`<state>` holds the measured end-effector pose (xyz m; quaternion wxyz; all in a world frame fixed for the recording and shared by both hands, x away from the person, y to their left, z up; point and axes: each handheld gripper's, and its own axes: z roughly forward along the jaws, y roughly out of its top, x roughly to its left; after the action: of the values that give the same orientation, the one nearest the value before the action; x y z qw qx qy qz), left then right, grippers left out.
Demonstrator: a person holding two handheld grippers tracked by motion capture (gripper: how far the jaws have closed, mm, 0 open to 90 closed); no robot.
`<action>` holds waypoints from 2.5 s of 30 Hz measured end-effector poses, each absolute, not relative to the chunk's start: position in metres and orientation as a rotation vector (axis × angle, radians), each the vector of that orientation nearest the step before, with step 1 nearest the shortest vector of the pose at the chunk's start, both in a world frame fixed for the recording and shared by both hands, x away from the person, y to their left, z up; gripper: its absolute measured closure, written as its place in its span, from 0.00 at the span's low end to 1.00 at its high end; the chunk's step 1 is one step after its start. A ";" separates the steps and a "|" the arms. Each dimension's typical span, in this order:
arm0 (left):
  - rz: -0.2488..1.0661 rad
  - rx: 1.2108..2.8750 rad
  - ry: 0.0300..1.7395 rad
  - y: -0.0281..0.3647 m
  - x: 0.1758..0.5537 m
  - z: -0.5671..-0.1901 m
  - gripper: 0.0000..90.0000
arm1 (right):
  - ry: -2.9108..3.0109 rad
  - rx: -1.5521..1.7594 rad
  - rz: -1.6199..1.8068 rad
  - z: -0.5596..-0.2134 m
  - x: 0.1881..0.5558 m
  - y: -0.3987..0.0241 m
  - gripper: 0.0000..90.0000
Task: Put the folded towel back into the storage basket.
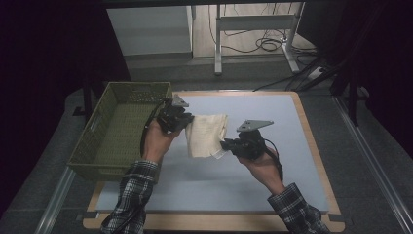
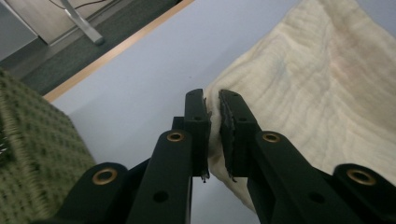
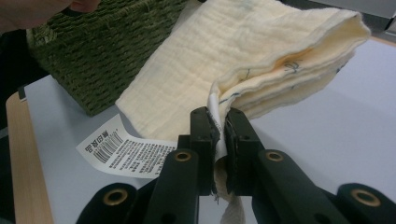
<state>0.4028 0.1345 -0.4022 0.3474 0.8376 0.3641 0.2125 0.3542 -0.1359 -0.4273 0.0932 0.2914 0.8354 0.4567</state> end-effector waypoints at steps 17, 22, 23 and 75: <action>0.635 2.138 1.005 0.179 0.410 -0.387 0.91 | 2.478 0.814 1.367 -0.405 0.372 -0.083 0.92; 0.653 2.117 1.024 0.191 0.412 -0.380 0.91 | 2.471 0.805 1.382 -0.398 0.377 -0.069 0.92; 0.655 2.111 1.030 0.194 0.411 -0.378 0.91 | 2.471 0.799 1.382 -0.396 0.378 -0.066 0.92; 0.724 2.116 1.291 0.341 0.367 -0.404 0.91 | 2.699 0.644 1.315 -0.441 0.362 0.124 0.91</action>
<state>0.3669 0.3407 -0.4038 0.2759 0.7876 0.4806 0.2696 0.3621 0.1238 -0.4408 0.0355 0.2096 0.8784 0.4280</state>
